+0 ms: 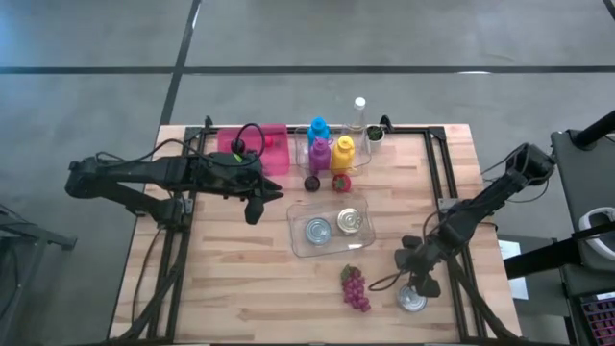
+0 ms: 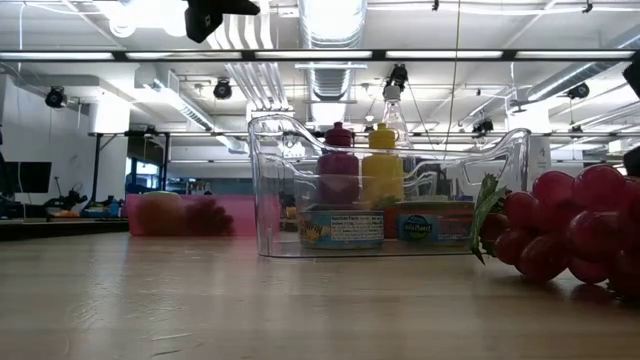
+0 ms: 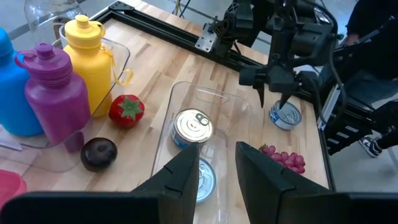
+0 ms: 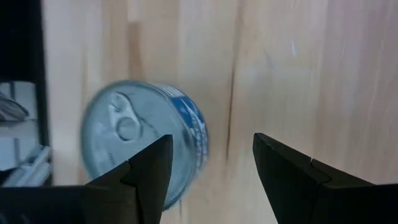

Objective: Pick & Place Food Item
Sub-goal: Put the blue tuna can into the bottom transparent bin

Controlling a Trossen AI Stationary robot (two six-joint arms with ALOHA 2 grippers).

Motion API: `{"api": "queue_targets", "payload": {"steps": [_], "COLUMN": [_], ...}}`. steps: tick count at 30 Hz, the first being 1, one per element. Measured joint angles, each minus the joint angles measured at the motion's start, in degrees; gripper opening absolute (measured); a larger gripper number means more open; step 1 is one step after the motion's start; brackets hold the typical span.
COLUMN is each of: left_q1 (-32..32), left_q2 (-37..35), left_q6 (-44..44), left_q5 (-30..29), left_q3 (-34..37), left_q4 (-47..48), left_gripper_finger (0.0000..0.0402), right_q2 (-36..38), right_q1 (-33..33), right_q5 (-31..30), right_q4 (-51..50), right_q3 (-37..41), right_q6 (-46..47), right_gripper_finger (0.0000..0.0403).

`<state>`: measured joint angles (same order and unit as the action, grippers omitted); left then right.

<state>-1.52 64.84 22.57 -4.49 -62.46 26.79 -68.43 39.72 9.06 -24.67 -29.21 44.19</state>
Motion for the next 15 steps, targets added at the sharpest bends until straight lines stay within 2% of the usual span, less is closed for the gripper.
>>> {"api": "queue_targets", "payload": {"steps": [11,15], "left_q1": [0.0,0.0], "left_q2": [0.0,0.0], "left_q6": [0.0,0.0], "left_q5": [0.0,0.0], "left_q3": [0.0,0.0], "left_q4": [0.0,0.0], "left_gripper_finger": [0.0108,0.0108], "right_q2": [-3.5,-3.4], "right_q1": [0.2,0.2], "right_q5": [0.5,0.4], "right_q4": [0.1,-0.3], "right_q3": [-0.7,-1.1], "right_q6": [-0.9,-0.8], "right_gripper_finger": [0.0218,0.0202]}}
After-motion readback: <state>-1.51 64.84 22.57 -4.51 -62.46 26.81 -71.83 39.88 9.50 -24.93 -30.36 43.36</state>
